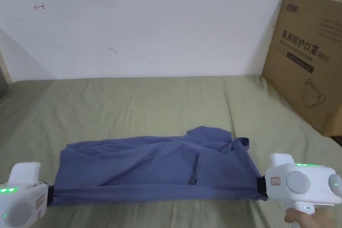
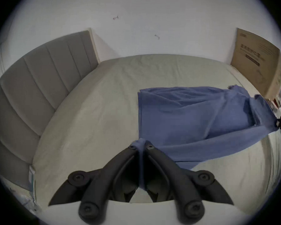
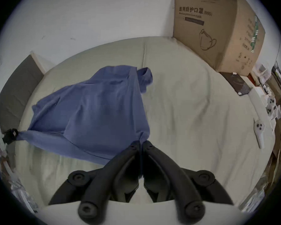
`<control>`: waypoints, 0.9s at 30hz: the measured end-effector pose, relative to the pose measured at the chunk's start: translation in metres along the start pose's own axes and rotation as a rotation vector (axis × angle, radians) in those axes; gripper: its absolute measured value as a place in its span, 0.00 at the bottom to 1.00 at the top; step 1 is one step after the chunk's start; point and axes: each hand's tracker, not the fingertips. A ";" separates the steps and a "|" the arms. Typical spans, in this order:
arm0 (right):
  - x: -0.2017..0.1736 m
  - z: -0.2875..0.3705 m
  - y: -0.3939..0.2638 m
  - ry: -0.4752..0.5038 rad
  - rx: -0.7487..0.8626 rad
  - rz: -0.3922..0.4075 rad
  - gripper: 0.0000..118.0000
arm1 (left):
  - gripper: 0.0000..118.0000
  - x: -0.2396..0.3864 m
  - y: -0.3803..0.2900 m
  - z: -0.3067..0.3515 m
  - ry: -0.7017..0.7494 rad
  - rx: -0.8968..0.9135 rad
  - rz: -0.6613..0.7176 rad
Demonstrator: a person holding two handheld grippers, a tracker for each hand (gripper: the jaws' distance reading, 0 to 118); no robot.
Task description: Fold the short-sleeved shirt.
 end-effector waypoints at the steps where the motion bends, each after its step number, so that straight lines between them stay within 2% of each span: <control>1: 0.000 0.013 -0.019 0.003 -0.011 0.030 0.01 | 0.02 -0.003 -0.013 0.018 -0.001 0.004 -0.008; 4: 0.006 0.044 -0.072 0.014 -0.017 0.002 0.01 | 0.02 -0.016 -0.057 0.059 -0.002 0.007 0.006; 5: 0.008 0.056 -0.093 0.025 -0.022 -0.064 0.01 | 0.02 -0.021 -0.072 0.070 -0.003 -0.006 0.013; 7: 0.014 0.075 -0.130 0.075 -0.036 -0.112 0.01 | 0.02 -0.030 -0.100 0.092 -0.002 -0.031 0.019; 10: 0.017 0.100 -0.178 0.073 -0.057 -0.070 0.01 | 0.02 -0.039 -0.140 0.124 -0.009 -0.048 0.100; 12: 0.019 0.113 -0.202 0.067 -0.071 -0.059 0.01 | 0.02 -0.040 -0.164 0.142 -0.012 -0.061 0.095; 15: 0.024 0.126 -0.230 0.086 -0.087 -0.116 0.01 | 0.02 -0.036 -0.190 0.160 0.015 -0.088 0.019; 18: 0.026 0.126 -0.237 0.076 -0.093 -0.092 0.01 | 0.02 -0.039 -0.203 0.170 0.008 -0.079 0.046; 21: 0.027 0.124 -0.234 0.086 -0.084 -0.117 0.01 | 0.03 -0.030 -0.206 0.178 0.002 -0.071 0.076; 22: 0.027 0.124 -0.233 0.089 -0.077 -0.118 0.01 | 0.06 -0.028 -0.205 0.177 0.008 -0.073 0.074; 23: 0.028 0.123 -0.230 0.095 -0.080 -0.116 0.04 | 0.22 -0.032 -0.206 0.174 0.014 -0.080 0.070; 24: 0.027 0.122 -0.230 0.097 -0.092 -0.111 0.13 | 0.43 -0.032 -0.207 0.174 0.022 -0.086 0.062; 25: 0.028 0.122 -0.230 0.084 -0.091 -0.101 0.29 | 0.63 -0.033 -0.207 0.174 0.021 -0.091 0.063; 26: 0.029 0.123 -0.230 0.072 -0.087 -0.090 0.56 | 0.80 -0.035 -0.207 0.176 0.013 -0.097 0.074; 27: 0.030 0.124 -0.229 0.071 -0.088 -0.090 0.65 | 0.84 -0.038 -0.209 0.176 -0.001 -0.098 0.097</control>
